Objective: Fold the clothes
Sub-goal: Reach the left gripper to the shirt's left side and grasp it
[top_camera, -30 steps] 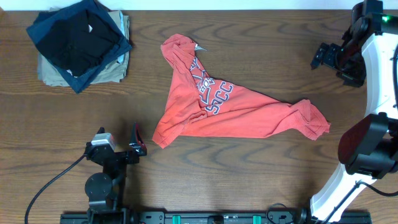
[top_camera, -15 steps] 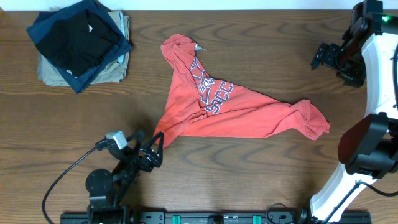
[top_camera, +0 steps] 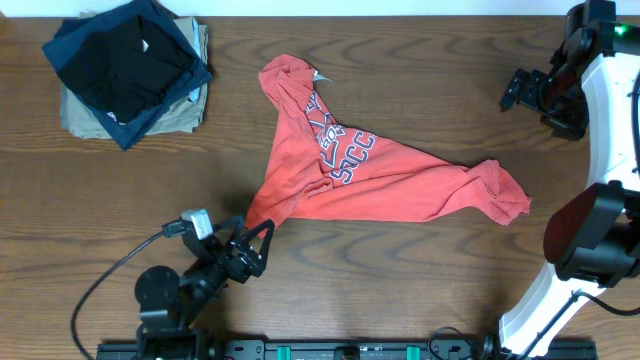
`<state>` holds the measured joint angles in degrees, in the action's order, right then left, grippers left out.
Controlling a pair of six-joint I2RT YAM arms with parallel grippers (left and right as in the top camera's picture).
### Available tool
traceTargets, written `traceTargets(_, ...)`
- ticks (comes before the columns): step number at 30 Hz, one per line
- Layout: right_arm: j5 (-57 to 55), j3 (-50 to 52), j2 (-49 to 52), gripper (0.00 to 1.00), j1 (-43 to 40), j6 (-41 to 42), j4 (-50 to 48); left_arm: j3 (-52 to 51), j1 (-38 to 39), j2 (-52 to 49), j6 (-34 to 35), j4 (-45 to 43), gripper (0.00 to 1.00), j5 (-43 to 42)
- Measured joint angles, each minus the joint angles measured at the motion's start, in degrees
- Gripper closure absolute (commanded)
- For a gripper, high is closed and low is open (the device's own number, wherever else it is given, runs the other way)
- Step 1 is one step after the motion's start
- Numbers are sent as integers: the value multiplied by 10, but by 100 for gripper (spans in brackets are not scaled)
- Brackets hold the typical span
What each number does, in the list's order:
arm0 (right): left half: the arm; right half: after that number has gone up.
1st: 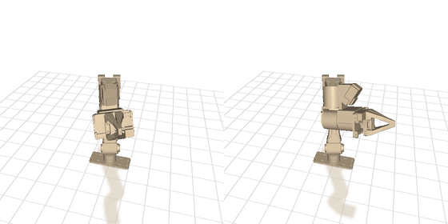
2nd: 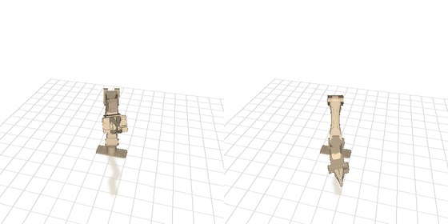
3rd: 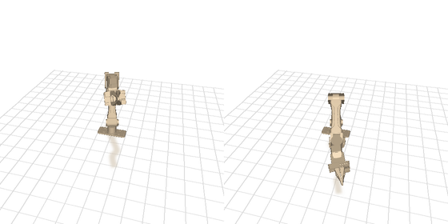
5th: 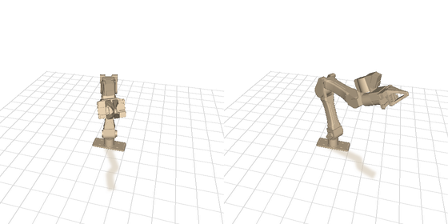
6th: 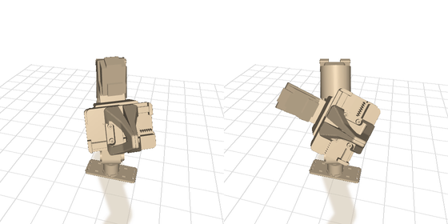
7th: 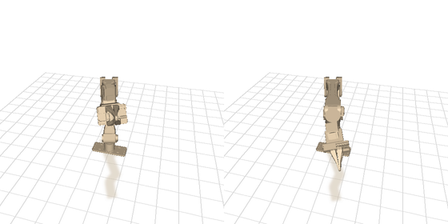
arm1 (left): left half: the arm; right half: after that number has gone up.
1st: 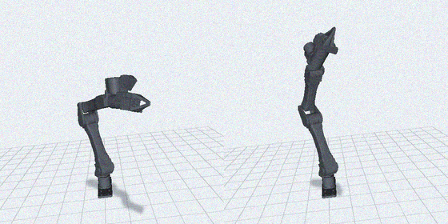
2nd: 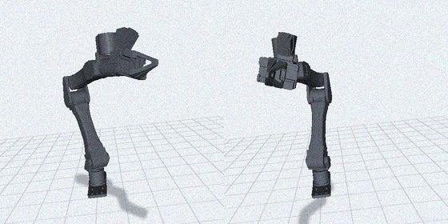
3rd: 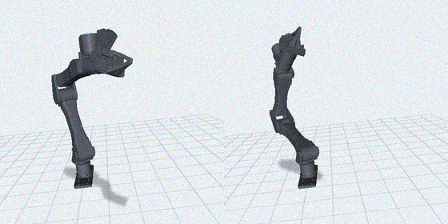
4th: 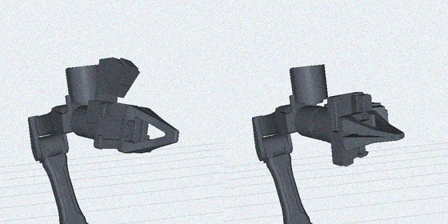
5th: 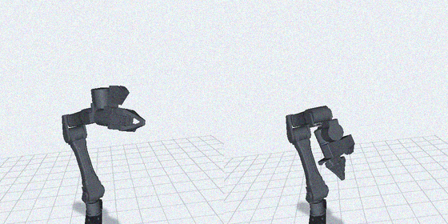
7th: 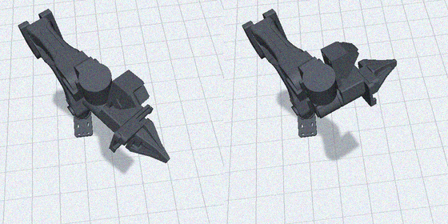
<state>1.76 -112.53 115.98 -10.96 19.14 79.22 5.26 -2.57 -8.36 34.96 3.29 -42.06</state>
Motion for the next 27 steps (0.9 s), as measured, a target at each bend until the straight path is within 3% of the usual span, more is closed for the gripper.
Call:
traceTargets(3,0,0,0,1,0,0,0,61,0,-9,-21,37,2,5)
traceTargets(6,0,0,0,1,0,0,0,136,0,-37,-63,128,2,32)
traceTargets(11,0,0,0,1,0,0,-2,257,0,-142,-155,297,2,109)
traceTargets(16,0,1,0,1,0,0,-2,403,0,-276,-232,409,2,161)
traceTargets(21,0,1,0,1,0,0,-2,492,0,-365,-265,426,2,174)
traceTargets(27,0,1,0,1,0,0,-2,498,15,-410,-294,420,2,179)
